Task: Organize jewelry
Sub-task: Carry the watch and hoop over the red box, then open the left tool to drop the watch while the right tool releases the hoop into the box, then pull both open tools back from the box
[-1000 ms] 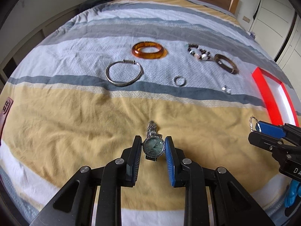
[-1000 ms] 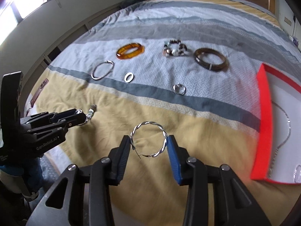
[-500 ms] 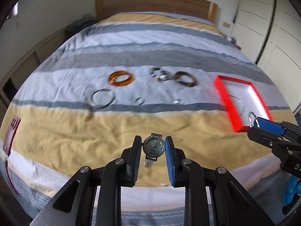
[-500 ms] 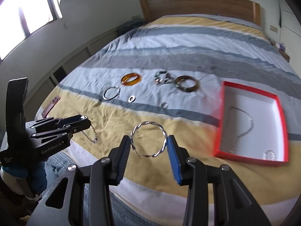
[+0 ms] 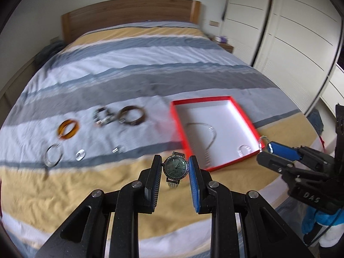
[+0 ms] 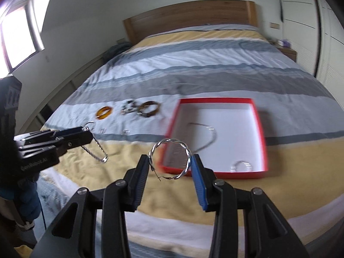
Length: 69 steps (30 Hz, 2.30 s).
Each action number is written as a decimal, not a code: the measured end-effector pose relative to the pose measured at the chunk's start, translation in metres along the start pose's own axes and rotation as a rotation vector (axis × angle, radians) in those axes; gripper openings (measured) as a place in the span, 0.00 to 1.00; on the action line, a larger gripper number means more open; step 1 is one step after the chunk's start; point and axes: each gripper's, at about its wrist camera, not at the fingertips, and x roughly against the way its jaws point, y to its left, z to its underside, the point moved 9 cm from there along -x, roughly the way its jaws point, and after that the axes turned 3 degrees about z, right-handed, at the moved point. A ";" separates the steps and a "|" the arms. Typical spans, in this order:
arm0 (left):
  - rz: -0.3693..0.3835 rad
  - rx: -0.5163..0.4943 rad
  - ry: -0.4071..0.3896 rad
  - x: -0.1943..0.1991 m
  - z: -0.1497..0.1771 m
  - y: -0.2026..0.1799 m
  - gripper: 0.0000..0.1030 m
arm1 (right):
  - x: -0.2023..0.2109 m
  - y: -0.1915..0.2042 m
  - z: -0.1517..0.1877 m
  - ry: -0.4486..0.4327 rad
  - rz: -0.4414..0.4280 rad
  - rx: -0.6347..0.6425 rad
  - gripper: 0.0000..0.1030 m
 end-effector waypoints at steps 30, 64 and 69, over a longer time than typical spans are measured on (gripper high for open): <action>0.044 -0.066 0.245 -0.212 0.001 -0.040 0.25 | -0.154 -0.096 0.014 0.312 0.125 0.212 0.38; -0.057 -0.179 -0.012 -0.035 -0.002 -0.071 0.44 | 0.010 -0.066 0.001 0.117 0.166 0.136 0.48; -0.107 -0.157 -0.050 0.008 0.010 -0.055 0.50 | 0.040 -0.039 0.005 0.072 0.147 0.144 0.48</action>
